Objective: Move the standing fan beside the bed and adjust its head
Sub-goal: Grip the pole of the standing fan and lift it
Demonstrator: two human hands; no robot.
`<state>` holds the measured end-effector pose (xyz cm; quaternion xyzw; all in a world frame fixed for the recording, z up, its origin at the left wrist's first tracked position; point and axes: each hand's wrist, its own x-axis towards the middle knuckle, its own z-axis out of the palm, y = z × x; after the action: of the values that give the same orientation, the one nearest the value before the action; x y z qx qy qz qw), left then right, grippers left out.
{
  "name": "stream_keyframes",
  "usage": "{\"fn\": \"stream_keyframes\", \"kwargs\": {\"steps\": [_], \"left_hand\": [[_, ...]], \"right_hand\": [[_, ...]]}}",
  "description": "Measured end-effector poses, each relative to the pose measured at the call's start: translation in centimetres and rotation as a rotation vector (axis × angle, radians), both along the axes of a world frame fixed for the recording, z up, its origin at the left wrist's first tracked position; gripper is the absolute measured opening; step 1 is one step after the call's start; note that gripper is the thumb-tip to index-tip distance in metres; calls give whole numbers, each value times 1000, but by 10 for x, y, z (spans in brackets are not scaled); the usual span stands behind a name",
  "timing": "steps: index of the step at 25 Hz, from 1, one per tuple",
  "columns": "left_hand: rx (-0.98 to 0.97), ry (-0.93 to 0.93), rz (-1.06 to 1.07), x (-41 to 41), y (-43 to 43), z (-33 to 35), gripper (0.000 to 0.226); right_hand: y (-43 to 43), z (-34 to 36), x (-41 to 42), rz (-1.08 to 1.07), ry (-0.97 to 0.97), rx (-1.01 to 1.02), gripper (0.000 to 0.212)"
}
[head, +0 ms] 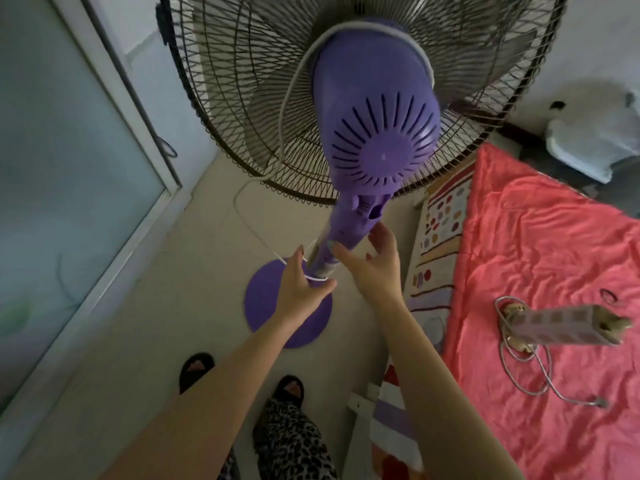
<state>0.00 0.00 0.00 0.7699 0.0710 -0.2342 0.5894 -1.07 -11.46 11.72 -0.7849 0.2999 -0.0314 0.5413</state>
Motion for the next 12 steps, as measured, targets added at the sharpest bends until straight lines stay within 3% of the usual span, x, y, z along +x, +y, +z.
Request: {"fn": "stream_keyframes", "kwargs": {"steps": [7, 12], "left_hand": [[-31, -44, 20, 8, -25, -29, 87], [-100, -45, 58, 31, -40, -35, 64]], "right_hand": [[-1, -20, 22, -8, -85, 20, 68], [-1, -29, 39, -32, -191, 58, 83]]}}
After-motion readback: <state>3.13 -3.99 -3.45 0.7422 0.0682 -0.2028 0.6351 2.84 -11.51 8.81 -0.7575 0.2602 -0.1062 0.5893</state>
